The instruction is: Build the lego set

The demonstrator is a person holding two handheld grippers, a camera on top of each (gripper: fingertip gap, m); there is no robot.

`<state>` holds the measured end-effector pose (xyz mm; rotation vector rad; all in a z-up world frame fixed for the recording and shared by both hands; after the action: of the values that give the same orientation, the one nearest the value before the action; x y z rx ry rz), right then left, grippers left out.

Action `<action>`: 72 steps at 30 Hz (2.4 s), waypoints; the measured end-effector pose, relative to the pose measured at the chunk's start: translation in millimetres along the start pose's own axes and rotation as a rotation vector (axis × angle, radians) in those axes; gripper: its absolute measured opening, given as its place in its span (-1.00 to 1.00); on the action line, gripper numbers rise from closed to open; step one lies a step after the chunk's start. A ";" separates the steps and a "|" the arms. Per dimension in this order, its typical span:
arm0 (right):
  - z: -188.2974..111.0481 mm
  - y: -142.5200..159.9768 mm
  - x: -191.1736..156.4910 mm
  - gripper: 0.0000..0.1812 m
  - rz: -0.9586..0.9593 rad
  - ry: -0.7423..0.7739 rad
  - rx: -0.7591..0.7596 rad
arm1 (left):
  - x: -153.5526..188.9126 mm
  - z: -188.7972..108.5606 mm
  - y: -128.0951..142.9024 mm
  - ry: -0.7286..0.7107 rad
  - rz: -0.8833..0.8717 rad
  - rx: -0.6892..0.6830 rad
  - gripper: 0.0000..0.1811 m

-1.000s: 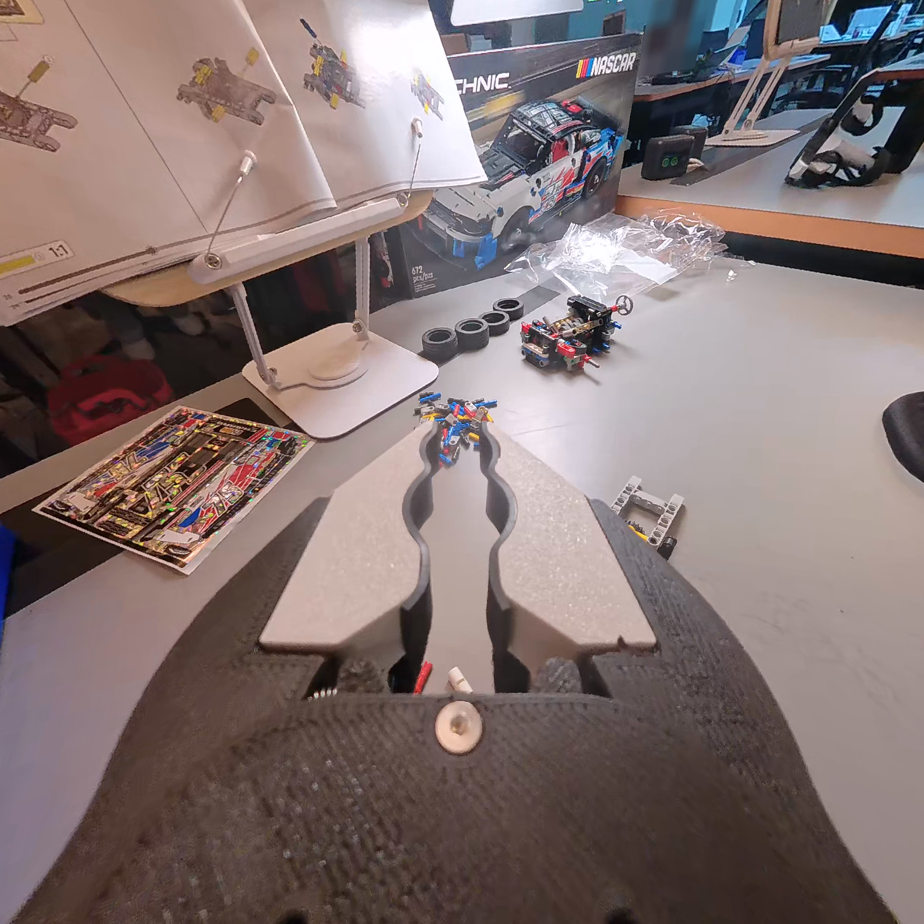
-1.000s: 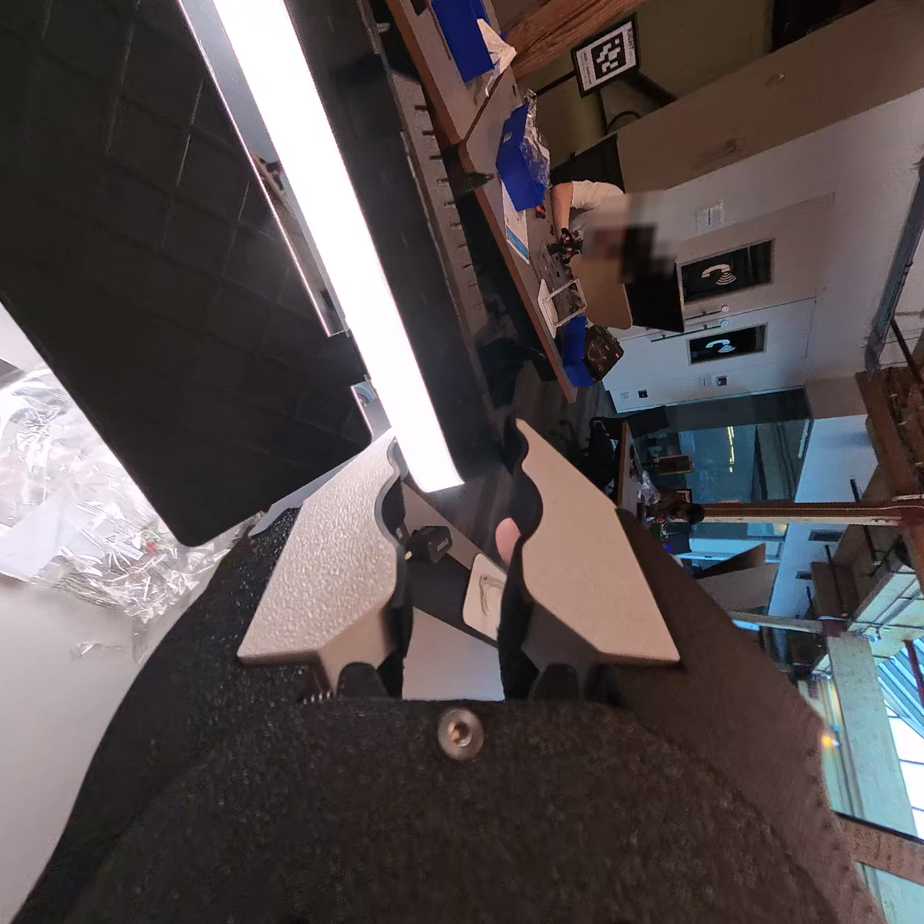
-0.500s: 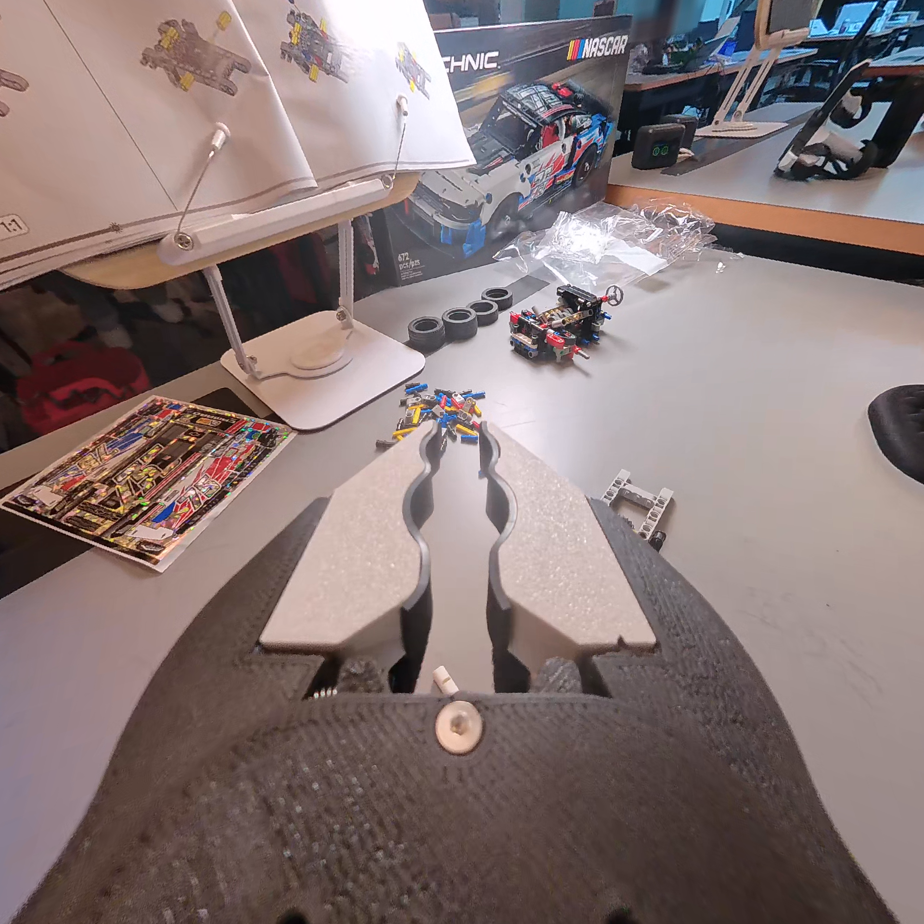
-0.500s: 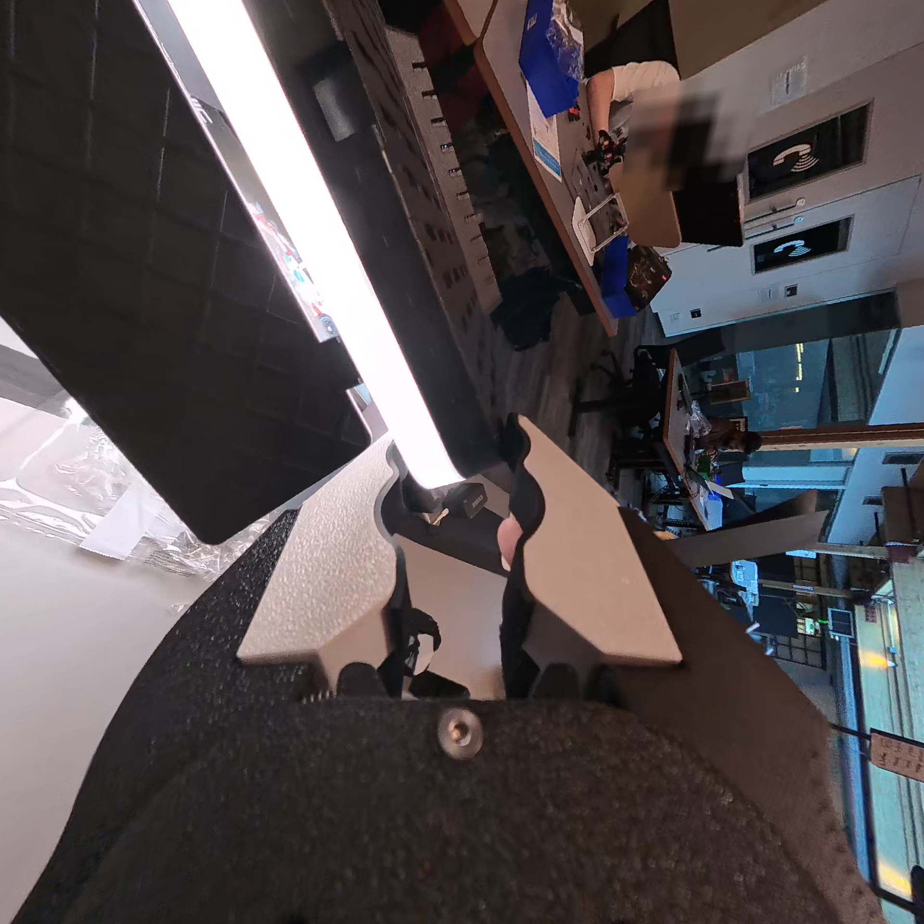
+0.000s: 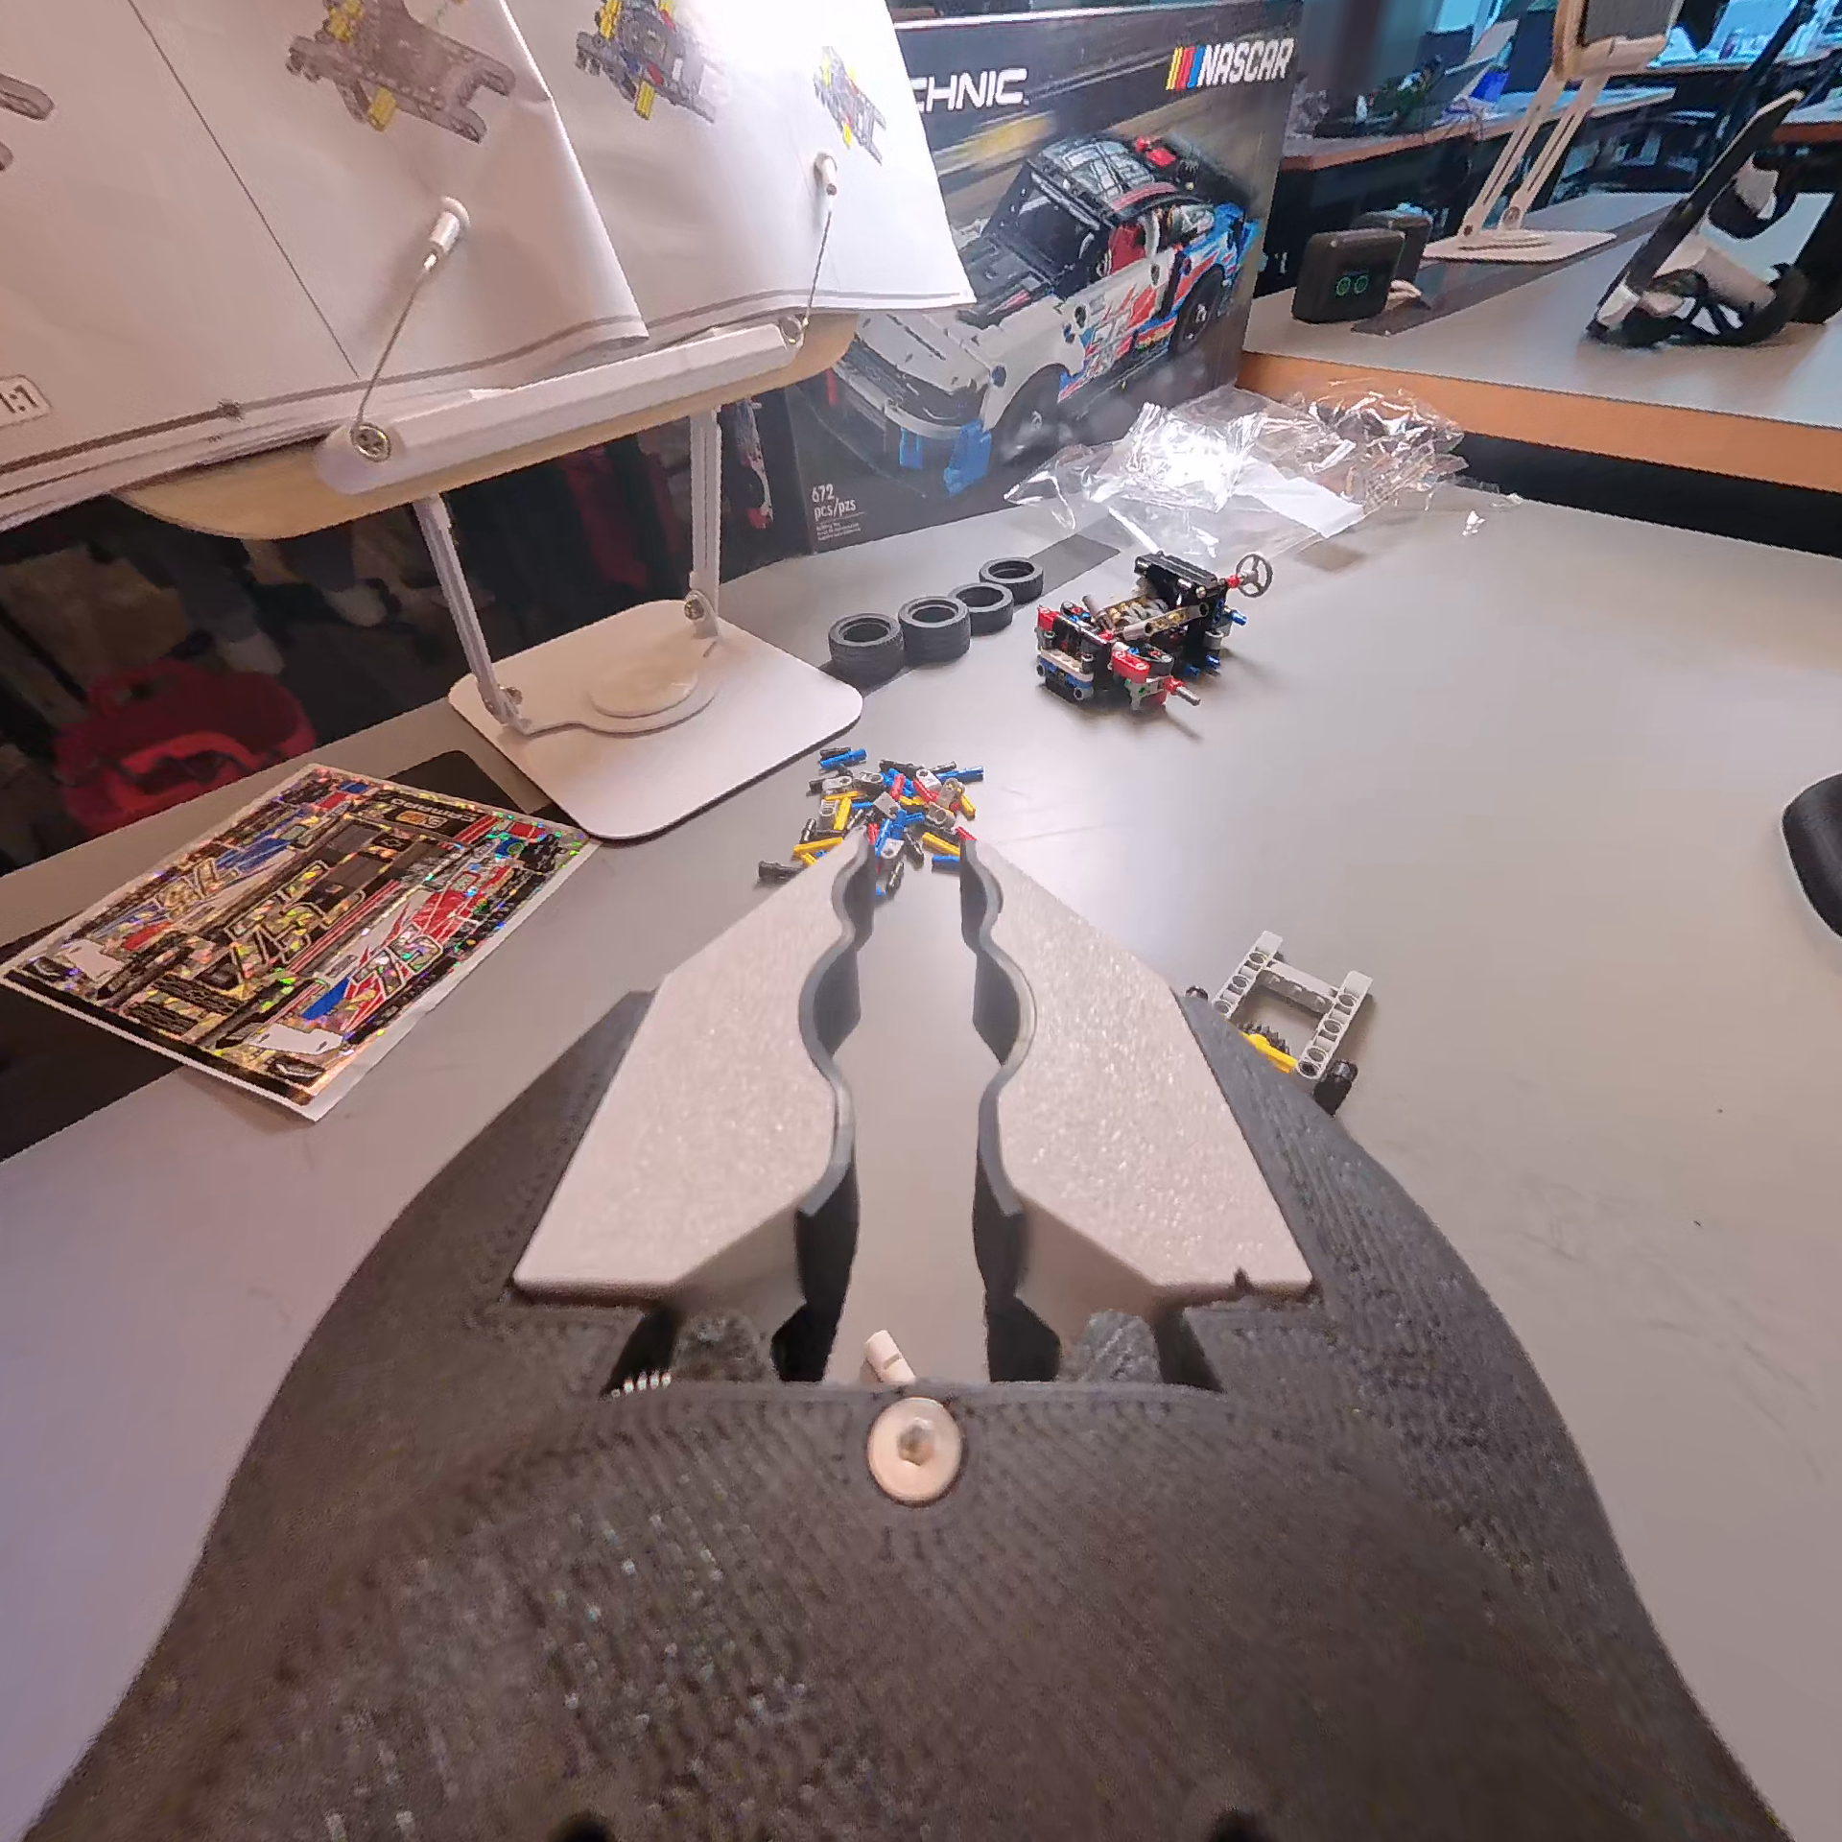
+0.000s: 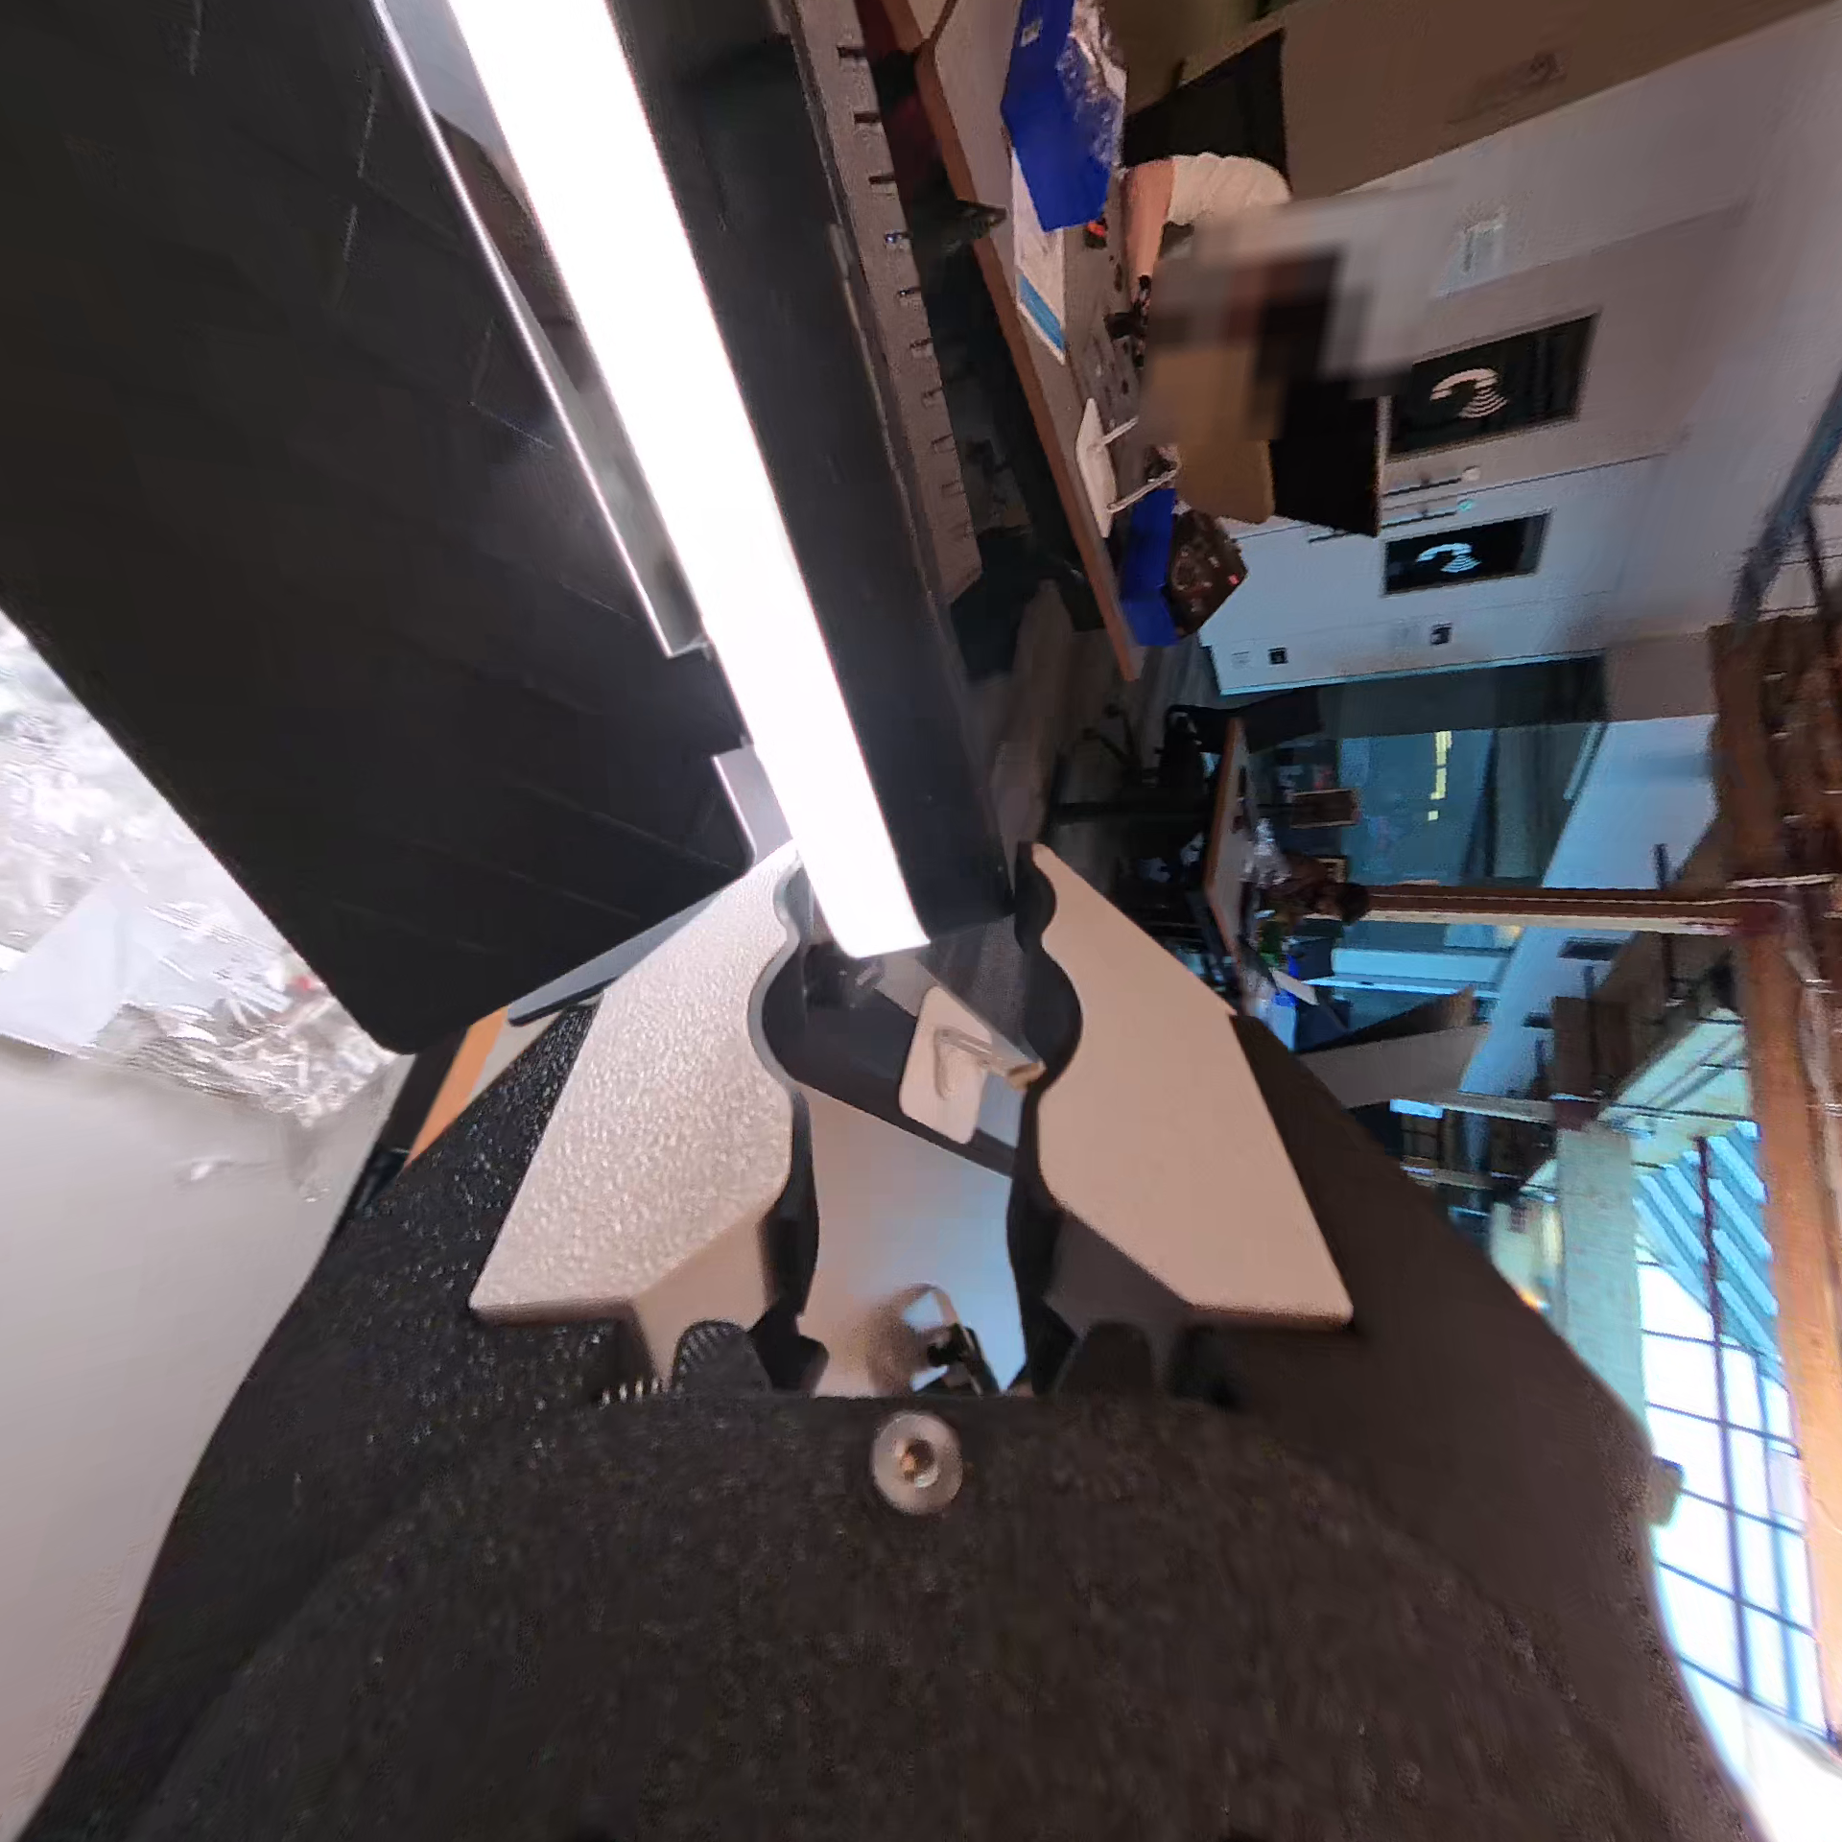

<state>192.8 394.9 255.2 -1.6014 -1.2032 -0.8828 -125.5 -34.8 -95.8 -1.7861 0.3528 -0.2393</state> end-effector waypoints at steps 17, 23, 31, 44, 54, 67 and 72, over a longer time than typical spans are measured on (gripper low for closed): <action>-113.6 88.3 -143.8 -0.49 0.415 0.159 0.647 | -19.4 -14.5 -14.3 -0.117 -0.012 0.110 -0.76; -149.5 69.7 -254.8 -0.49 0.803 -0.162 0.864 | -16.7 -15.0 -11.0 -0.154 -0.017 0.137 -0.74; -131.8 39.7 -351.5 -0.64 0.850 -0.252 0.834 | -10.4 -14.0 -5.3 -0.170 -0.029 0.147 -0.71; 37.6 -55.9 -177.9 -0.41 0.756 0.101 0.573 | -6.8 -16.2 5.2 -0.143 -0.027 0.126 -0.72; 6.4 -124.3 -177.8 -0.63 0.739 0.038 0.587 | -8.3 -19.6 5.9 -0.131 -0.034 0.130 -0.73; 26.6 -93.0 -178.8 -0.21 0.882 0.059 0.673 | -1.1 -19.5 3.3 -0.104 -0.018 0.130 -0.73; 13.8 -118.5 -170.9 -0.22 0.771 0.049 0.716 | -2.1 -18.2 5.2 -0.104 -0.028 0.123 -0.73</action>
<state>33.5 367.6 123.7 -1.2552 -0.6411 0.0229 -134.3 -51.7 -96.4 -1.6758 0.2345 -0.1833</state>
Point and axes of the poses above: each gripper's, where its closed fingertips meet, z out along the fingers, y out of its underside, x = y × z across the jaws, the point moved 3 cm from there along -z, back along the fingers, and after that the axes turned 8 degrees about y, right-handed, at the moved point
